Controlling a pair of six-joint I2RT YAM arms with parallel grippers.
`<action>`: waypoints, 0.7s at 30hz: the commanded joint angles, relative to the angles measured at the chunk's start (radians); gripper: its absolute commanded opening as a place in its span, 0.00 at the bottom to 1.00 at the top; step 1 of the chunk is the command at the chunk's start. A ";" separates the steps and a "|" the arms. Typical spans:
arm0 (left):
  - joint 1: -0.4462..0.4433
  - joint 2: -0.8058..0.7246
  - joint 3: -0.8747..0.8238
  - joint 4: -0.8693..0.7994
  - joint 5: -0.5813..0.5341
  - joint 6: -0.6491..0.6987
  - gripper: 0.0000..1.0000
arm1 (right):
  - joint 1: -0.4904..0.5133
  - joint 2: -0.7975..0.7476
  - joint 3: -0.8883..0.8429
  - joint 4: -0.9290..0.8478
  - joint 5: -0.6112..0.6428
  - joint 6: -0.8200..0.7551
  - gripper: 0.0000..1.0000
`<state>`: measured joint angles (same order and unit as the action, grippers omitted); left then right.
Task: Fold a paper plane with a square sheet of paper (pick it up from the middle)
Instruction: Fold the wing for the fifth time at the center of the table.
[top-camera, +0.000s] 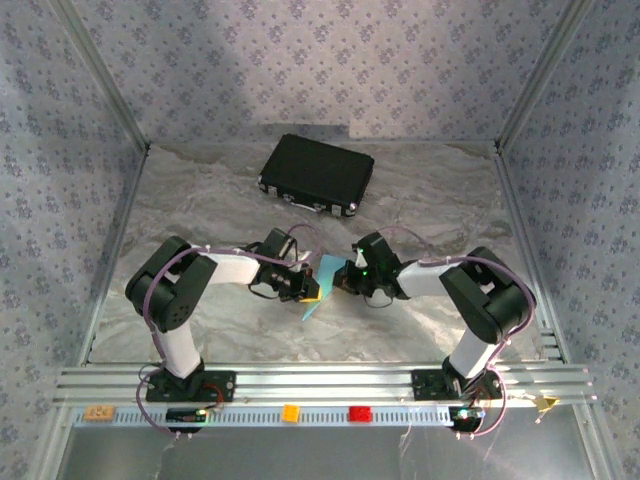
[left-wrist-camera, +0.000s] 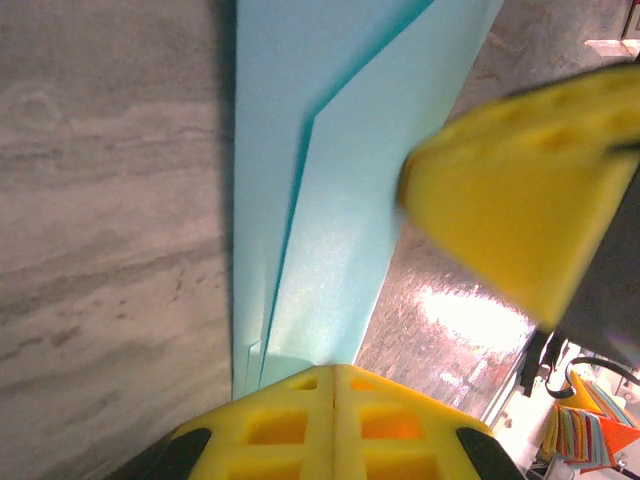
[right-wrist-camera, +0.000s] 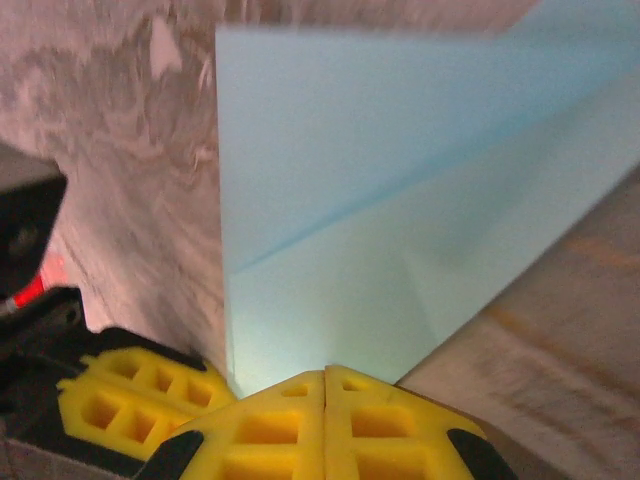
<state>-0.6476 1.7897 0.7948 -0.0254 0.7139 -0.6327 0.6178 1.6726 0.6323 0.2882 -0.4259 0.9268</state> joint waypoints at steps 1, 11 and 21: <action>-0.004 0.015 -0.039 -0.107 -0.056 0.010 0.00 | -0.004 -0.046 0.017 0.012 -0.019 -0.026 0.08; -0.004 0.003 -0.043 -0.096 -0.065 0.005 0.00 | -0.001 0.075 0.036 0.078 -0.033 -0.002 0.09; -0.004 0.011 -0.041 -0.102 -0.060 0.003 0.00 | -0.177 0.104 0.005 0.111 -0.078 -0.029 0.09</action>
<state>-0.6479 1.7802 0.7845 -0.0257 0.7101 -0.6331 0.4889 1.7634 0.6514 0.4232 -0.5297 0.9268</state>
